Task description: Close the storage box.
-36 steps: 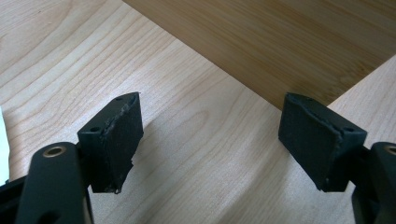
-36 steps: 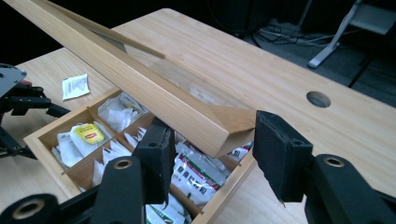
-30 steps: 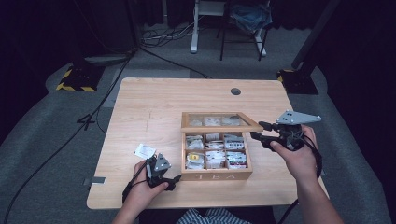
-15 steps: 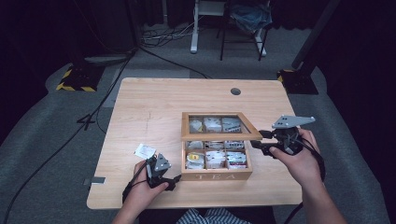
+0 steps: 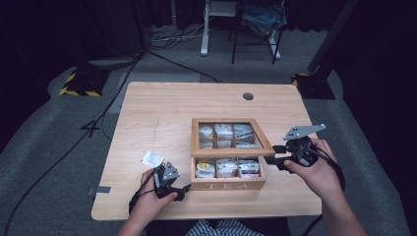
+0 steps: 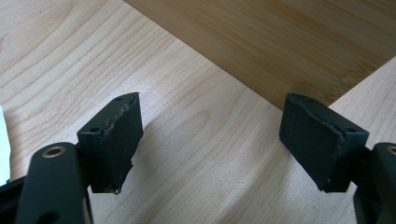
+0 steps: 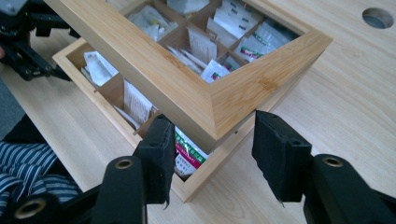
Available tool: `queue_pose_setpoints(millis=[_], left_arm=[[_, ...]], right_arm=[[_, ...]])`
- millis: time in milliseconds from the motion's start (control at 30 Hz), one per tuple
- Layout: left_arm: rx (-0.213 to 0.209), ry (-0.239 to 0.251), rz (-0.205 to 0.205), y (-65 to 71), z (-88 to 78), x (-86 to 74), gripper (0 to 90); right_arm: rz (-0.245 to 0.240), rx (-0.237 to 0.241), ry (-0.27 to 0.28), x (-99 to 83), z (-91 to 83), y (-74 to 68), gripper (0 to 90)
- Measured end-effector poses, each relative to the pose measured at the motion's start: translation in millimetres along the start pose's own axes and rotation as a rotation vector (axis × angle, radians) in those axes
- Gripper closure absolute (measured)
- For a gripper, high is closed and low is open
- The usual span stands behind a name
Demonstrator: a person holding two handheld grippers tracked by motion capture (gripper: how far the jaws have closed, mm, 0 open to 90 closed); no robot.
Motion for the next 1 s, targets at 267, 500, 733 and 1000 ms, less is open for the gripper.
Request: queue_pose_setpoints(millis=[267, 500, 733, 1000], left_arm=[[0.0, 0.002, 0.0, 0.0, 0.2, 0.1, 22.0], [0.001, 0.001, 0.0, 0.0, 0.1, 0.0, 22.0], [0.001, 0.002, 0.0, -0.1, 0.2, 0.0, 21.9], [0.0, 0.002, 0.0, -0.1, 0.2, 0.1, 22.0]], right_arm=[[-0.013, 0.007, -0.04, -3.0, 3.1, -1.5, 50.1], [-0.033, 0.01, -0.081, -5.7, 6.1, -3.0, 50.1], [-0.047, 0.019, -0.126, -9.2, 10.4, -4.7, 49.8], [-0.059, 0.031, -0.173, -12.7, 15.6, -5.9, 49.5]])
Point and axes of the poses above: each handheld gripper's, and its own axes: z roughly forward along the jaws, x roughly out of its top, y roughly to its right, the point moved 6 cm from there along z, roughly forward along the jaws, and after that the axes turned 3 degrees about -y, right-handed, at the moved point
